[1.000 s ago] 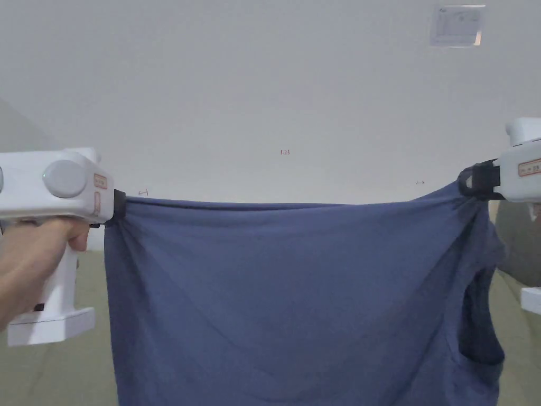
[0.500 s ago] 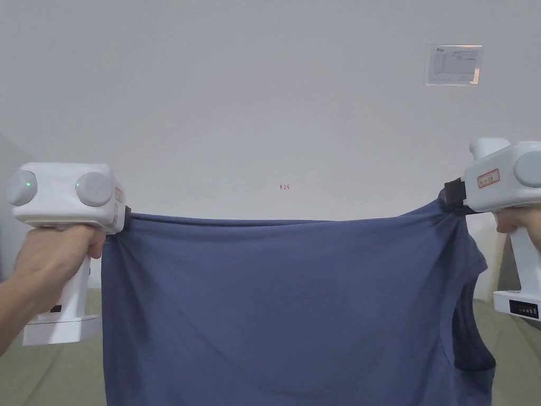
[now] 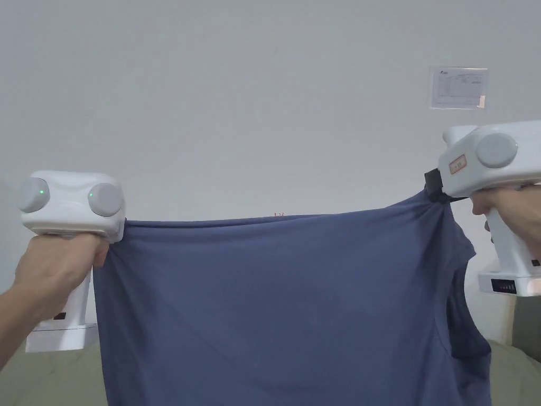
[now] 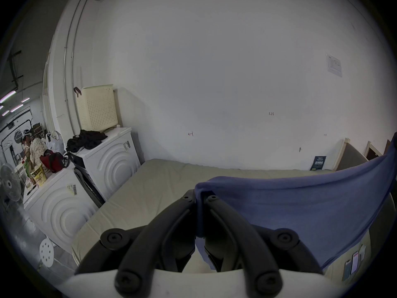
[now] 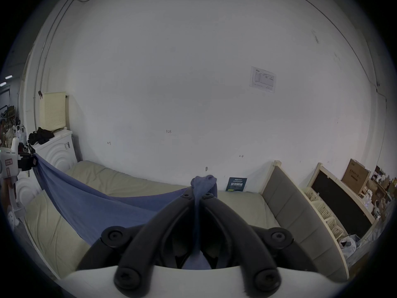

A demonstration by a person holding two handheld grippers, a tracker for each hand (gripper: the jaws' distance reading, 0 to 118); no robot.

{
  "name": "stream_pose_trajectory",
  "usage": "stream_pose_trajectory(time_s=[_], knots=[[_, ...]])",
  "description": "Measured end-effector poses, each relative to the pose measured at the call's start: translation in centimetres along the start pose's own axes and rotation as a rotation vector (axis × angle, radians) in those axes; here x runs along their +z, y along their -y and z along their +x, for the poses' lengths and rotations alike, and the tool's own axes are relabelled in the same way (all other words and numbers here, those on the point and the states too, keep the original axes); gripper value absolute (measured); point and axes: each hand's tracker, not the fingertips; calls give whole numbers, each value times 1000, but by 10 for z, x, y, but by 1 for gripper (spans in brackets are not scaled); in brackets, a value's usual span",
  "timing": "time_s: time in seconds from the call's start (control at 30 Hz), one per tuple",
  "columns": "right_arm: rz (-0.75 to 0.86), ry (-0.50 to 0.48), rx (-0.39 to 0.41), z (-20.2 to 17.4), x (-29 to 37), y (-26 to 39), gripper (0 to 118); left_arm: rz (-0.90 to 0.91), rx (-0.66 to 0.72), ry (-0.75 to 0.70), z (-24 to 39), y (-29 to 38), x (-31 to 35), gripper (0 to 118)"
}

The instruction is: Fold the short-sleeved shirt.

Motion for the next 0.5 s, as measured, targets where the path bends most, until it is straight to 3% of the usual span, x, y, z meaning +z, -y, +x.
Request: stream_pose_trajectory(time_s=[0.1, 0.43, 0.5], knots=[[26, -4, -38, 1, -19, -7, 3, 22, -8, -17, 8, -9, -16, 2], [5, 15, -57, 2, -99, 28, 3, 49, 22, -24, 37, -4, -93, 2], [-2, 19, -56, 1, -115, 45, 3, 43, 22, -24, 32, -9, -80, 2]])
